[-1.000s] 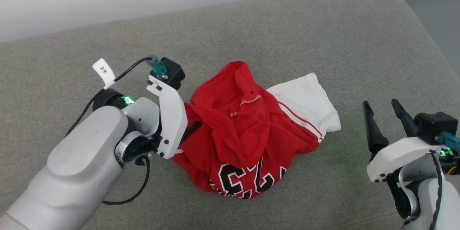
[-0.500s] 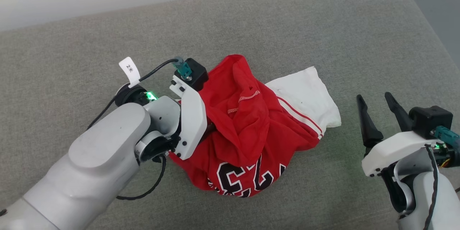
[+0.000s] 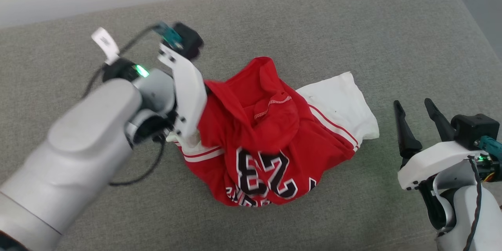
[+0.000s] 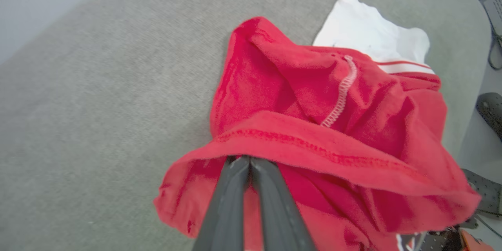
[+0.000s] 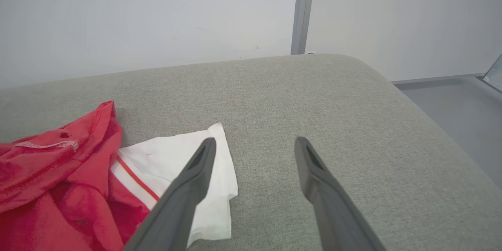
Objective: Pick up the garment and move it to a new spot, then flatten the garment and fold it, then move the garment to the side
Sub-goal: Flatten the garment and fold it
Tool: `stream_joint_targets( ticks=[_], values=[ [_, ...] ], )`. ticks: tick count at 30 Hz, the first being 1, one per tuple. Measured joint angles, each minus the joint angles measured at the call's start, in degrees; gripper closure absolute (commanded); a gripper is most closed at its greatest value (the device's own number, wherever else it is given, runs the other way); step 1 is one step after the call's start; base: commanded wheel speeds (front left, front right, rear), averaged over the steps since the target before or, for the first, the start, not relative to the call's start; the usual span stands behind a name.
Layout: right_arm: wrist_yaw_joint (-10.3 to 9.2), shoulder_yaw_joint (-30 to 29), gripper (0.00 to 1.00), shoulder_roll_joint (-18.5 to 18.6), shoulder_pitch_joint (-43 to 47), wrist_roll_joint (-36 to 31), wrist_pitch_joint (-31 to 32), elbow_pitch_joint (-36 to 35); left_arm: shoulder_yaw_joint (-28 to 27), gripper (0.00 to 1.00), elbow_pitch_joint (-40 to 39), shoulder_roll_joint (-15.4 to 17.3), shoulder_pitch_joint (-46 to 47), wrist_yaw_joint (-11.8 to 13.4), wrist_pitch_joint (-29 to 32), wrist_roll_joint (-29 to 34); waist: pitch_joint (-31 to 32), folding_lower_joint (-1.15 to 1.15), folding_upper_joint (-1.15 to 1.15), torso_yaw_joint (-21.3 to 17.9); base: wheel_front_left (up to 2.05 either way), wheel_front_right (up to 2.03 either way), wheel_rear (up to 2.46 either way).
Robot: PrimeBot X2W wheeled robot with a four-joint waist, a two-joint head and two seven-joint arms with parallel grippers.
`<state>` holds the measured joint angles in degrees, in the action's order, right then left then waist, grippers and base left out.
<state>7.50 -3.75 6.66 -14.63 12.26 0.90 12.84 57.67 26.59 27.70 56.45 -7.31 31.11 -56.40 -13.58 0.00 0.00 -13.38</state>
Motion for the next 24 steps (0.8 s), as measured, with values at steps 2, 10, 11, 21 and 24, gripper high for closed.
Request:
stream_joint_targets(
  ticks=[2,10,11,21,24],
  values=[
    [0.0,0.0,0.0,0.0,0.0,0.0,-0.1,0.0,-0.7,1.0,1.0,0.6,1.3,0.0,-1.7,0.5,0.0,0.0,0.0,0.3,0.0,0.0,0.0],
    [0.0,-0.2,0.0,-0.1,0.0,0.3,-0.1,-0.1,-3.8,1.0,8.0,4.9,7.6,1.3,-9.7,4.9,-0.7,0.0,0.0,0.8,0.0,0.0,0.0],
    [0.0,-0.2,0.0,-0.1,0.0,0.3,-0.1,-0.1,-3.8,1.0,8.8,5.3,8.0,1.6,-10.8,6.0,-0.9,0.0,0.0,0.8,0.0,0.0,0.0],
    [0.0,0.4,0.0,-0.2,-0.1,0.3,-0.1,0.2,-4.2,1.0,16.6,3.5,9.0,1.7,-17.7,7.3,-1.8,0.0,0.0,0.8,0.0,0.0,0.0],
    [0.0,0.5,0.0,-0.1,-0.1,0.3,-0.1,0.4,-3.1,1.0,16.6,1.7,9.9,0.9,-18.6,7.5,-1.6,0.0,0.0,0.9,0.0,0.0,0.0]
  ],
)
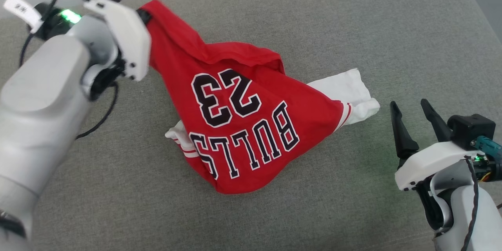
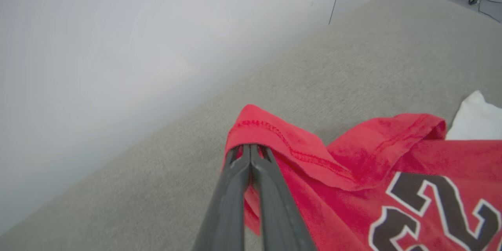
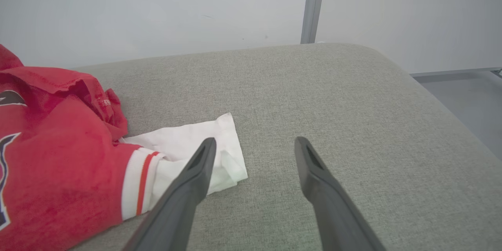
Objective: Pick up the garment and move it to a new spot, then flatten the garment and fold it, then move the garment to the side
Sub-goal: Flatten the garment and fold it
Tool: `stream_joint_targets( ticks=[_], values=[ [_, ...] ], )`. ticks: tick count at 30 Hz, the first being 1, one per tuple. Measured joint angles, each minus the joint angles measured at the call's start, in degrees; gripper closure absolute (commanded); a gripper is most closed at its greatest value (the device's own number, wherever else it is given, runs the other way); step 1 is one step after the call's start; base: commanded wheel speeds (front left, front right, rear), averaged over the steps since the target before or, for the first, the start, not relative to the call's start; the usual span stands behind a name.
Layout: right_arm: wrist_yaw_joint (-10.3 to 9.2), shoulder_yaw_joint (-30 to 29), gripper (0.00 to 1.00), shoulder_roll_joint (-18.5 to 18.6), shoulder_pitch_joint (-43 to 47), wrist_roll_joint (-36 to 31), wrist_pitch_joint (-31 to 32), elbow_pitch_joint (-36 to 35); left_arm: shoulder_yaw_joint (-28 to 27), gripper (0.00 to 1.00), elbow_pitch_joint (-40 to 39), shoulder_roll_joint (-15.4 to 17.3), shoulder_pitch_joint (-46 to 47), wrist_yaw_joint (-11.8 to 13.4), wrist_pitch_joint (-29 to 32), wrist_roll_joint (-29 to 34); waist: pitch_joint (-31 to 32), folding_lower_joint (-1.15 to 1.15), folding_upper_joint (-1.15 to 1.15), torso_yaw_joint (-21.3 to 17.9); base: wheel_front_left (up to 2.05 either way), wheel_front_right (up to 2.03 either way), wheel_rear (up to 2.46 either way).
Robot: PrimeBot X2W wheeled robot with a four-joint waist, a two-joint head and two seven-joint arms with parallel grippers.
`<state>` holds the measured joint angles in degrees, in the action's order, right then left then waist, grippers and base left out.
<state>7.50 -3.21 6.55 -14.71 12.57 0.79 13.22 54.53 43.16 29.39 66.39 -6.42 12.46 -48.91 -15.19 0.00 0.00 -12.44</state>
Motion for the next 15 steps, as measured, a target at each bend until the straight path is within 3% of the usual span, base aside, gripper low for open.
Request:
stream_joint_targets(
  ticks=[9,15],
  values=[
    [0.0,1.8,0.0,-0.2,-0.5,0.0,0.0,0.3,6.6,1.0,-3.7,-6.2,2.8,-0.8,-0.1,-0.9,0.1,0.0,0.0,-1.1,0.0,0.0,0.0],
    [0.0,3.7,0.0,-0.8,-1.9,0.1,-0.4,1.1,13.7,1.0,-5.6,-6.8,2.8,-0.9,5.0,-6.1,-0.8,0.0,0.0,-3.1,0.0,0.0,0.0]
  ],
)
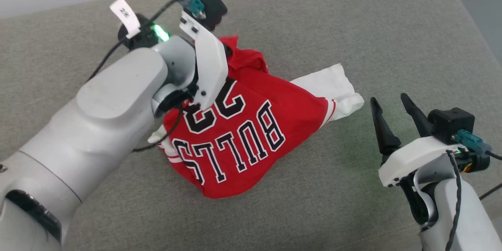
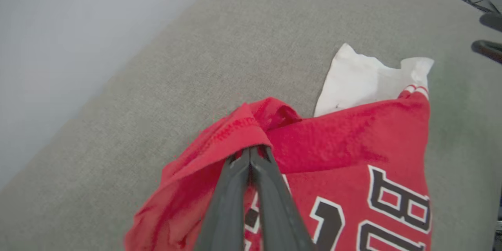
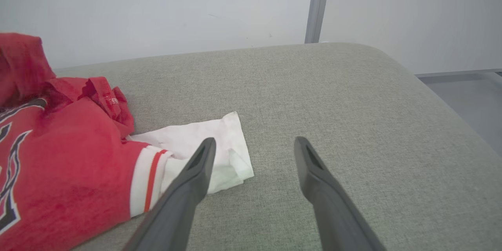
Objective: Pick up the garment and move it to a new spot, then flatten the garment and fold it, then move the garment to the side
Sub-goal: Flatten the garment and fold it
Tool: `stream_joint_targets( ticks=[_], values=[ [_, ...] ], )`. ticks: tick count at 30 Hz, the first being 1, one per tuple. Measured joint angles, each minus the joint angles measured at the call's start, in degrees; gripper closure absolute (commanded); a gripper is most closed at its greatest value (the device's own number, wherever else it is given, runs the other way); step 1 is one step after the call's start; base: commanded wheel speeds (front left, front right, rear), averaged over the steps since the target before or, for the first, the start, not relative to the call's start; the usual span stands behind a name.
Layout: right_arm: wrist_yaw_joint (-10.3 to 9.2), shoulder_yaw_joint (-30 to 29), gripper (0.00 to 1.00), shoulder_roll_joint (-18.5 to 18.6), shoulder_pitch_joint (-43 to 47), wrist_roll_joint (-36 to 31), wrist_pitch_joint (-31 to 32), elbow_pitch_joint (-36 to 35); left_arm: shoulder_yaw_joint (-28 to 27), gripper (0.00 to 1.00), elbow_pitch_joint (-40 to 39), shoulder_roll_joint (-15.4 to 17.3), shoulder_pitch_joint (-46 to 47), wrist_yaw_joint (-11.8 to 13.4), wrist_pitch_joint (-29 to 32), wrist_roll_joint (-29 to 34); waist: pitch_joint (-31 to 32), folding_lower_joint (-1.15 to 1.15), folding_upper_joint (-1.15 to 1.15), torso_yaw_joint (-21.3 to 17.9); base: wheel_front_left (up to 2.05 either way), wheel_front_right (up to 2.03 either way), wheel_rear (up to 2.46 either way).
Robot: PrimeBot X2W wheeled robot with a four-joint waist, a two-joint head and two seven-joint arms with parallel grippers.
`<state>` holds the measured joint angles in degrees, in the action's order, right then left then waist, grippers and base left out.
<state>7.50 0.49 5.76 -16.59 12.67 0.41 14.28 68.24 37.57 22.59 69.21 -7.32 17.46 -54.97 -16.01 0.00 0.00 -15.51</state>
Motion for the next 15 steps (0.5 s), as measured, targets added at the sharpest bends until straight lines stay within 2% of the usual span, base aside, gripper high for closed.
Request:
stream_joint_targets(
  ticks=[5,6,7,8,9,15],
  values=[
    [0.0,0.6,0.0,-0.4,-0.5,0.3,-0.6,1.0,3.4,0.98,-1.6,0.7,-1.7,0.0,5.7,-5.5,-0.8,0.0,0.0,-0.9,0.0,0.0,0.0],
    [0.0,0.6,0.0,-0.5,-0.5,0.3,-0.8,1.2,3.8,0.87,-2.2,1.0,-1.8,0.0,6.0,-5.5,-0.9,0.0,0.0,-0.8,0.0,0.0,0.0],
    [0.0,0.6,0.0,-0.6,-0.7,0.3,-0.9,1.4,4.0,0.68,-2.8,1.2,-1.7,0.0,6.3,-5.6,-0.9,0.0,0.0,-0.8,0.0,0.0,0.0],
    [0.0,0.6,0.0,-0.6,-0.9,0.3,-0.9,1.5,4.1,0.31,-3.1,1.4,-1.7,0.0,6.6,-6.0,-0.9,0.0,0.0,-0.6,0.0,0.0,0.0],
    [0.0,0.5,0.0,-0.6,-1.0,0.3,-1.0,1.8,4.2,0.0,-3.5,1.6,-1.6,0.0,6.6,-6.3,-0.9,0.0,0.0,-0.5,0.0,0.0,0.0],
    [0.0,-0.4,0.0,-0.5,-1.0,0.3,-1.3,2.5,4.6,0.0,-7.0,3.3,0.4,0.0,6.9,-8.7,0.4,0.0,0.0,1.0,0.0,0.0,0.0]
  ],
)
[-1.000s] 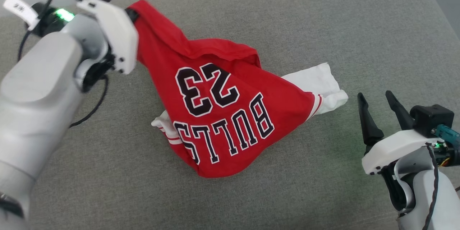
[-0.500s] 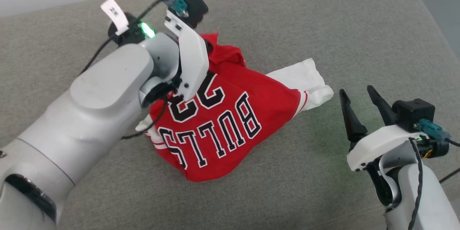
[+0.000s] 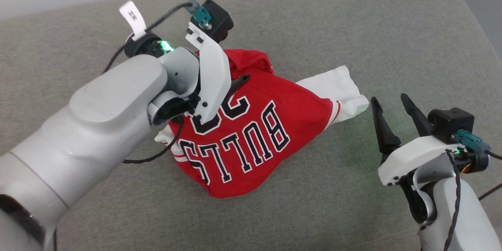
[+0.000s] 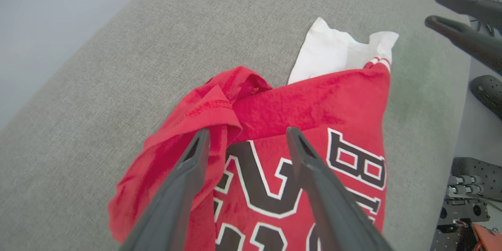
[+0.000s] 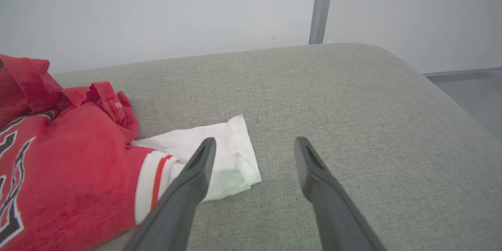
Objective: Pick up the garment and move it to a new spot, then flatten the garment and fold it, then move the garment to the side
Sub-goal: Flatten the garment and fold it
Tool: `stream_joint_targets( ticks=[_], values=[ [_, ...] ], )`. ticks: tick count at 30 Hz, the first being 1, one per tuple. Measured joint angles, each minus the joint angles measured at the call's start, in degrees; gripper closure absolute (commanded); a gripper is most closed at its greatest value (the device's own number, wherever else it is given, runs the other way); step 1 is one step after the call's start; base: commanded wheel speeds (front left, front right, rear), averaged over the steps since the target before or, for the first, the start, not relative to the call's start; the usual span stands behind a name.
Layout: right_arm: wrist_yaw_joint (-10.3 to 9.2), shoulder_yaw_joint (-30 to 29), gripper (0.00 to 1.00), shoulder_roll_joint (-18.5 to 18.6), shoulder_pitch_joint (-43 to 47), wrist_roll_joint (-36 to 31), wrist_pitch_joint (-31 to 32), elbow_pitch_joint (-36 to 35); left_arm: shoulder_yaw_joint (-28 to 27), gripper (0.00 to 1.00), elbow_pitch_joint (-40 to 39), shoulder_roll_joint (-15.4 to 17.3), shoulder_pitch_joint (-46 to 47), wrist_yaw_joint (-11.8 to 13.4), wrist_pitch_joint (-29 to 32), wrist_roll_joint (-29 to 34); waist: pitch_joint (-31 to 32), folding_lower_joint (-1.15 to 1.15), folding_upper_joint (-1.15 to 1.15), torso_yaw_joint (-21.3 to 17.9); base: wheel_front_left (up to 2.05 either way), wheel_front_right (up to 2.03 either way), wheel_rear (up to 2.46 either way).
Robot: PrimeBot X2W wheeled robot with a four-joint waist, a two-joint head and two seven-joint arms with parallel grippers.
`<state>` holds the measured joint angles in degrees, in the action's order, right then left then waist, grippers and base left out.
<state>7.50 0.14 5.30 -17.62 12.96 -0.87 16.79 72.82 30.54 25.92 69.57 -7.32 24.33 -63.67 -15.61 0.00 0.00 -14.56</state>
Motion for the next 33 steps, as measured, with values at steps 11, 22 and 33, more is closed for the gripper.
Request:
stream_joint_targets(
  ticks=[11,22,33],
  values=[
    [-0.01,-1.9,0.0,0.6,1.8,-0.4,-0.3,-1.3,-0.1,0.0,-7.2,6.7,-0.4,2.3,6.2,-4.4,3.1,0.0,0.0,2.7,0.0,0.0,0.0],
    [0.0,-2.0,0.0,0.6,1.8,-1.0,-2.7,-4.3,0.0,0.0,-12.8,14.3,-6.2,12.0,15.6,-8.7,3.7,0.0,0.0,3.2,0.0,0.0,0.0],
    [-0.01,-0.8,0.0,0.4,1.4,-1.0,-3.0,-6.3,-0.2,0.0,-11.4,14.6,-9.8,16.0,18.6,-12.0,1.9,0.0,0.0,1.3,0.0,0.0,0.0]
  ],
)
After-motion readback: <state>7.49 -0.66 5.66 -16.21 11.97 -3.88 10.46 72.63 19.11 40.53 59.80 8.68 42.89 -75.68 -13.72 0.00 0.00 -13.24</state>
